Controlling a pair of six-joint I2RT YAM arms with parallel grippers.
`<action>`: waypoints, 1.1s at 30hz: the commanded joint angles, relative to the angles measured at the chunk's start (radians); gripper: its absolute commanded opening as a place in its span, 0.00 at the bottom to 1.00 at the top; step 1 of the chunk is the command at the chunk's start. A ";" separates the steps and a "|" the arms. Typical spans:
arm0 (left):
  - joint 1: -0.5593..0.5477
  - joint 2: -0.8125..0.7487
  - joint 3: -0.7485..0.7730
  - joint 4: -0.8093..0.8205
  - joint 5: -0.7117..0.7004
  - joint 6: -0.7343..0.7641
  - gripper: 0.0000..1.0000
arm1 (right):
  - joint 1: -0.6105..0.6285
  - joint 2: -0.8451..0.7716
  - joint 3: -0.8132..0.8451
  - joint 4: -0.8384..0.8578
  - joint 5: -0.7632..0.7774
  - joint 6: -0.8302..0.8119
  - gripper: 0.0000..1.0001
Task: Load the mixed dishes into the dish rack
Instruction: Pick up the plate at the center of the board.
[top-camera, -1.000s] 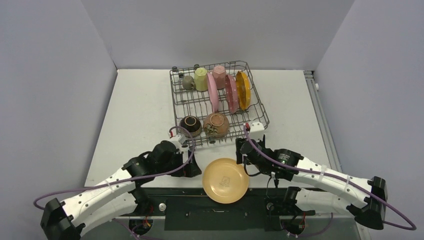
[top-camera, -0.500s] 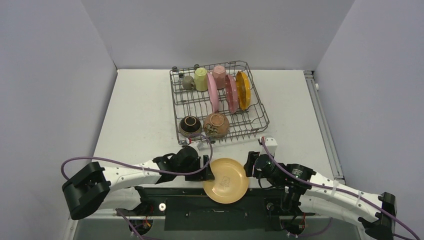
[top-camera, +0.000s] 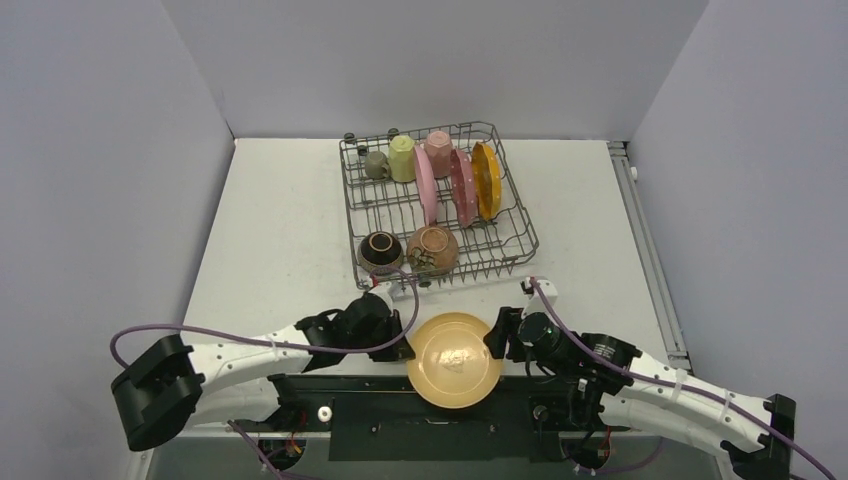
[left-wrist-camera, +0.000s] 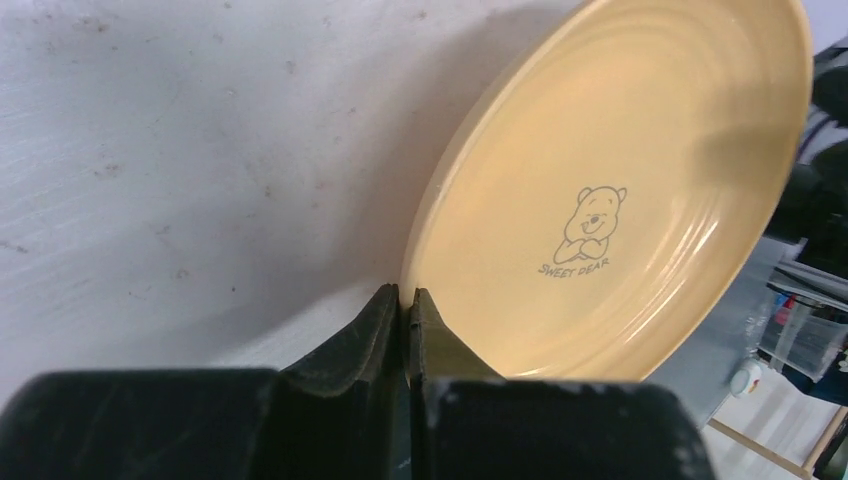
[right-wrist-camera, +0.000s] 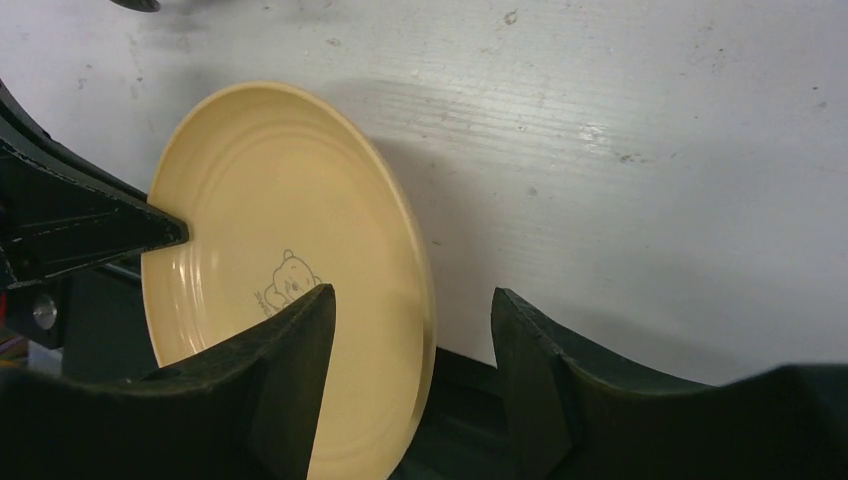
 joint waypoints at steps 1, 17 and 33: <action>0.001 -0.150 0.014 -0.049 -0.024 0.012 0.00 | 0.005 -0.049 0.008 0.060 -0.069 0.018 0.55; 0.021 -0.367 0.015 -0.146 -0.017 0.009 0.20 | 0.007 -0.073 -0.007 0.244 -0.261 0.080 0.00; 0.467 -0.198 0.546 -0.616 -0.176 0.477 0.97 | 0.006 0.124 0.507 -0.148 0.243 -0.166 0.00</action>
